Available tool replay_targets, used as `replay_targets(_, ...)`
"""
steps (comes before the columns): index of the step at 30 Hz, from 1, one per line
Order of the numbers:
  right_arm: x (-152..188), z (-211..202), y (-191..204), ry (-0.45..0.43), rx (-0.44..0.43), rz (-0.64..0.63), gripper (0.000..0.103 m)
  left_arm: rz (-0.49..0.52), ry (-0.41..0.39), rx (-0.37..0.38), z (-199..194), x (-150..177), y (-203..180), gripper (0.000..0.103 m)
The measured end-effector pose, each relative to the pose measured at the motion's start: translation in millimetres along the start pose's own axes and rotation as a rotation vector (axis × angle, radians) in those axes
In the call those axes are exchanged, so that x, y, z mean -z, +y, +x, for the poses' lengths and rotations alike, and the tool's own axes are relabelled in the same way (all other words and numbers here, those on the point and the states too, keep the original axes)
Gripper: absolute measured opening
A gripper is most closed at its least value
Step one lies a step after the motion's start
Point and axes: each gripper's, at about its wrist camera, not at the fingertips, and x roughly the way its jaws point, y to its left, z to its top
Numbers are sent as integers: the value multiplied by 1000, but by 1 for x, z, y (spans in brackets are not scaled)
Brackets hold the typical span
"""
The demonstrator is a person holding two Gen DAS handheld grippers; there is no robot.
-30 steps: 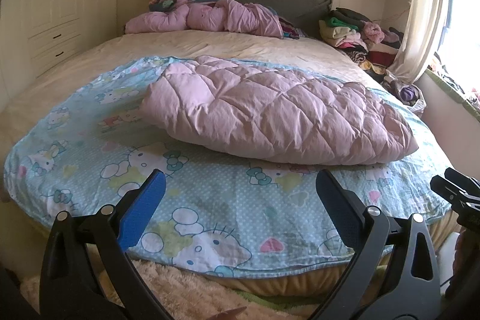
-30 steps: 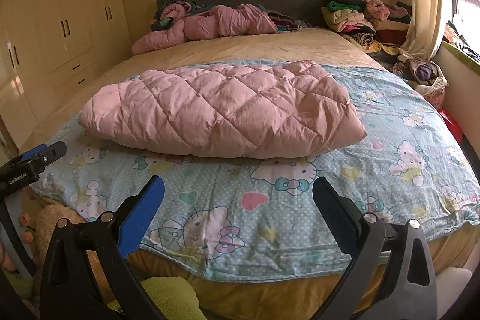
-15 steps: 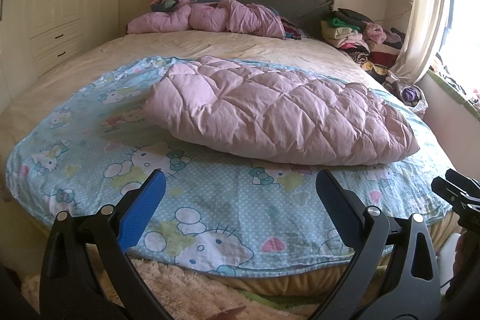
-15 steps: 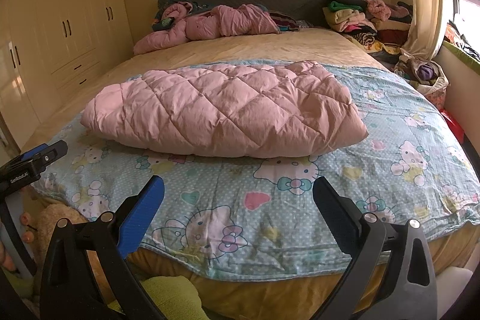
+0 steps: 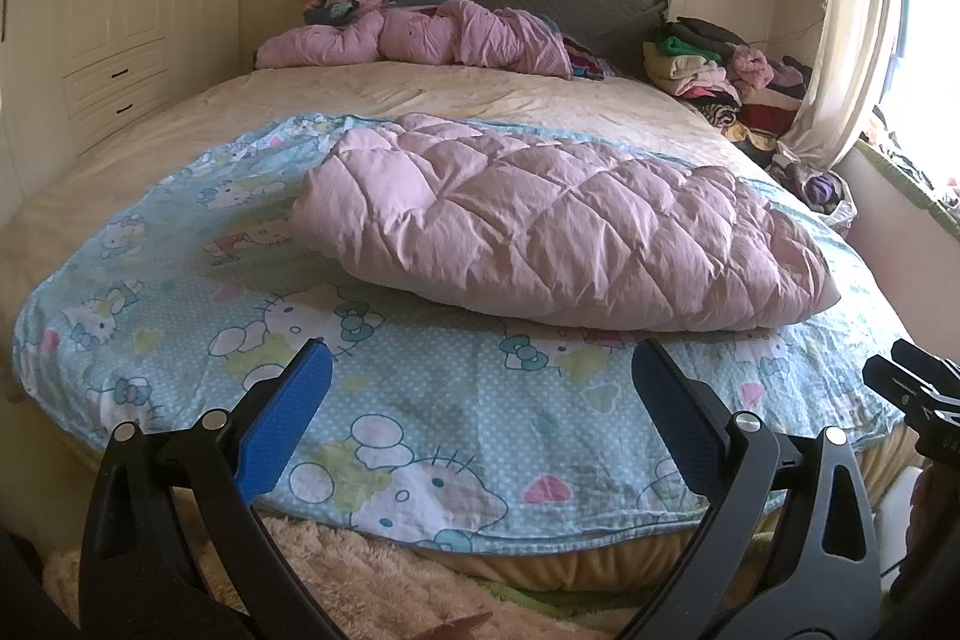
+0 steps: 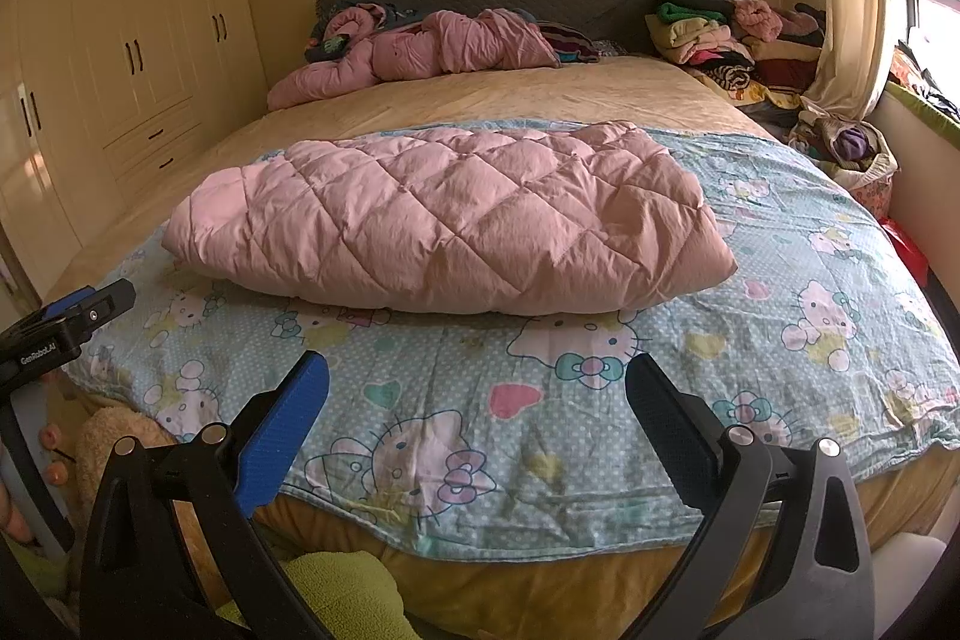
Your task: Fold large clothes
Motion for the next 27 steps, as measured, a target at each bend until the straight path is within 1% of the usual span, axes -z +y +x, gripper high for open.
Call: replay_targets(27, 0, 0, 3, -1, 1, -1, 99, 2, 3, -3, 1, 0, 0, 94)
